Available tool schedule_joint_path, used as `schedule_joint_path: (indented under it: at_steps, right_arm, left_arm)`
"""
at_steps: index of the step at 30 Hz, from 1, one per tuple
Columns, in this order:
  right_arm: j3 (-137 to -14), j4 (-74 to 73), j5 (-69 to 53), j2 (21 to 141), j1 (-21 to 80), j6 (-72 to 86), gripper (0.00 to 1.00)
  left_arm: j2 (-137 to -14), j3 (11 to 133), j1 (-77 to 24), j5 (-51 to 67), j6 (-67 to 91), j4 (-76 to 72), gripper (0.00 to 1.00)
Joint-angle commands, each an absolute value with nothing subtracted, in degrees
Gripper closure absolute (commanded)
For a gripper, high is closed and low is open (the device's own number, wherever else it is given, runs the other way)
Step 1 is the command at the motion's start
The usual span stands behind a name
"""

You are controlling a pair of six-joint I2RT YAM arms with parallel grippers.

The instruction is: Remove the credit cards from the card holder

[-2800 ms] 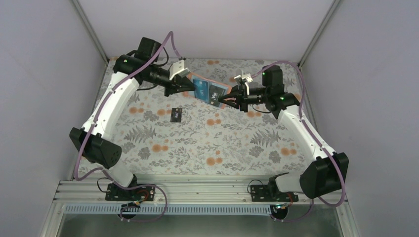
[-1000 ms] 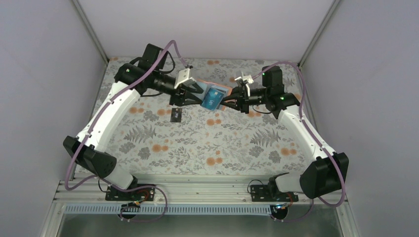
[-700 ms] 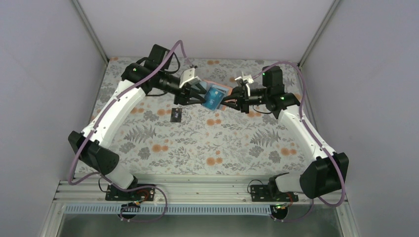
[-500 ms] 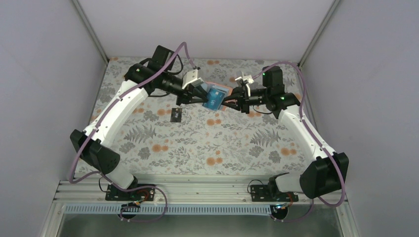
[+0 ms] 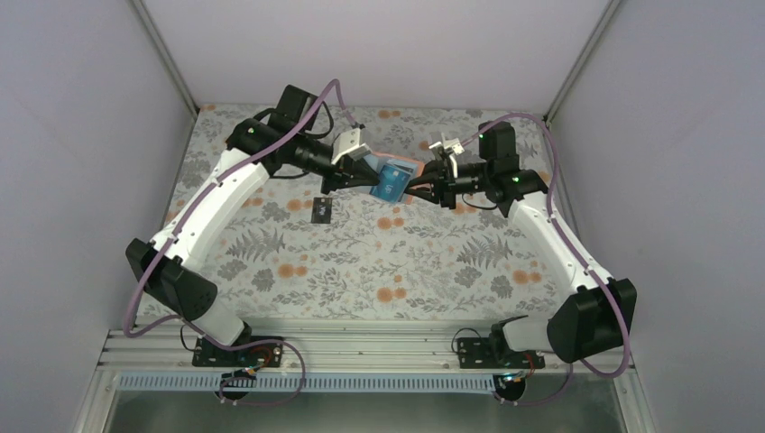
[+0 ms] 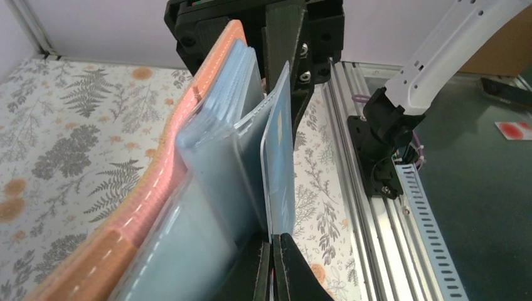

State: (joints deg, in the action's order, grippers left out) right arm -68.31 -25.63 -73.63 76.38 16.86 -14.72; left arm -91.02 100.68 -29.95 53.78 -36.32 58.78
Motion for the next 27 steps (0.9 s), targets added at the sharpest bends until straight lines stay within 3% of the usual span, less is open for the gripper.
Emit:
schedule_joint_path:
  at_steps: [1,12,23,24,27]
  right_arm:
    - [-69.7,-26.2,-76.6,76.8,17.1,-16.6,0.89]
    - [-69.7,-27.9,-80.6,76.6,17.6,-20.1,0.84]
    - [-70.2,-28.7,-83.6,76.2,17.7,-22.1,0.65]
    - [-70.2,-28.6,-83.3,76.2,17.7,-22.0,0.68]
    - [-69.0,-22.7,-78.8,75.7,17.7,-15.8,0.94]
  left_arm:
    - [-90.5,98.5,-30.5,54.9,-30.3,54.4,0.98]
    - [-89.7,100.1,-30.5,56.7,-22.5,49.8,0.98]
    - [-90.2,99.6,-30.4,56.7,-22.3,49.3,0.98]
    - [-90.1,99.5,-30.3,56.3,-22.4,49.3,0.98]
    - [-90.0,98.1,-30.3,55.0,-23.1,48.9,0.98]
